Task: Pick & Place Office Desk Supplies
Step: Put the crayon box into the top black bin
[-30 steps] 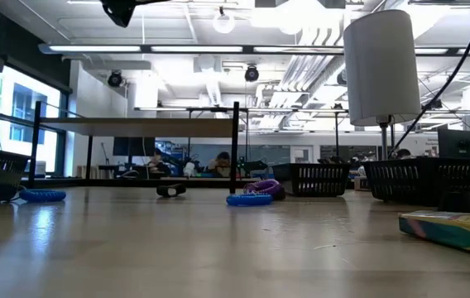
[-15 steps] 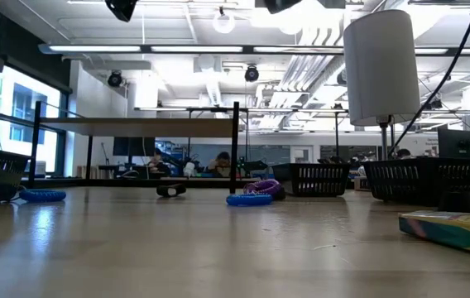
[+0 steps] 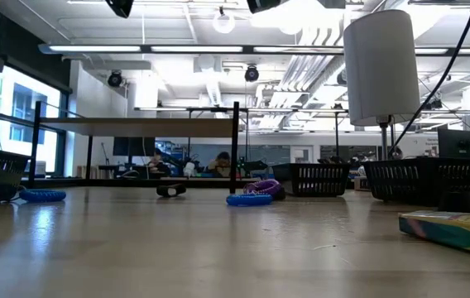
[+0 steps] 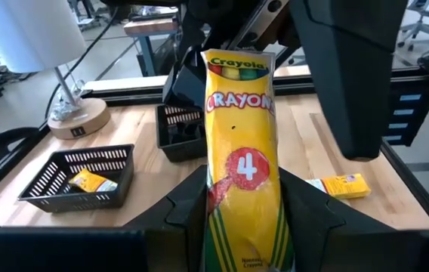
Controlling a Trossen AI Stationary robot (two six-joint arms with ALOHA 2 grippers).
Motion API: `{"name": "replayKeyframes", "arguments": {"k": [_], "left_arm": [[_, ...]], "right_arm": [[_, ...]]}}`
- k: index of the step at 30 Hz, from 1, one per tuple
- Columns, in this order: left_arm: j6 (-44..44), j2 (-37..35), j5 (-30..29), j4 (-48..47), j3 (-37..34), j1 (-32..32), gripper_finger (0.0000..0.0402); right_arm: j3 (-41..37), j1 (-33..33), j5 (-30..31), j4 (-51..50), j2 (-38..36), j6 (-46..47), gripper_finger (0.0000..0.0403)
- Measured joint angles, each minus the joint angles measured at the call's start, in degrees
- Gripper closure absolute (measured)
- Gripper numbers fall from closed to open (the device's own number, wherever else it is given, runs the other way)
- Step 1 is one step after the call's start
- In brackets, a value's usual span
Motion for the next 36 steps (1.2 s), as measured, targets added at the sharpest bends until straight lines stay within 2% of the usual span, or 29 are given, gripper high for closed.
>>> {"name": "replayKeyframes", "arguments": {"k": [17, 28, 36], "left_arm": [[-0.7, 0.1, 0.4, -0.3, 0.0, -0.1, 0.0282], [-0.7, 0.1, 0.4, -0.1, -0.1, -0.1, 0.0279], [2.2, 0.3, -0.9, -0.1, -0.3, -2.1, 0.0235]], "right_arm": [[0.1, 0.0, 0.0, -1.6, 0.0, -1.6, 0.0331], [0.2, 0.0, -0.5, -1.9, -0.1, -2.4, 0.0333], [0.4, 0.0, -1.5, -0.7, -0.3, -2.5, 0.0337]]}}
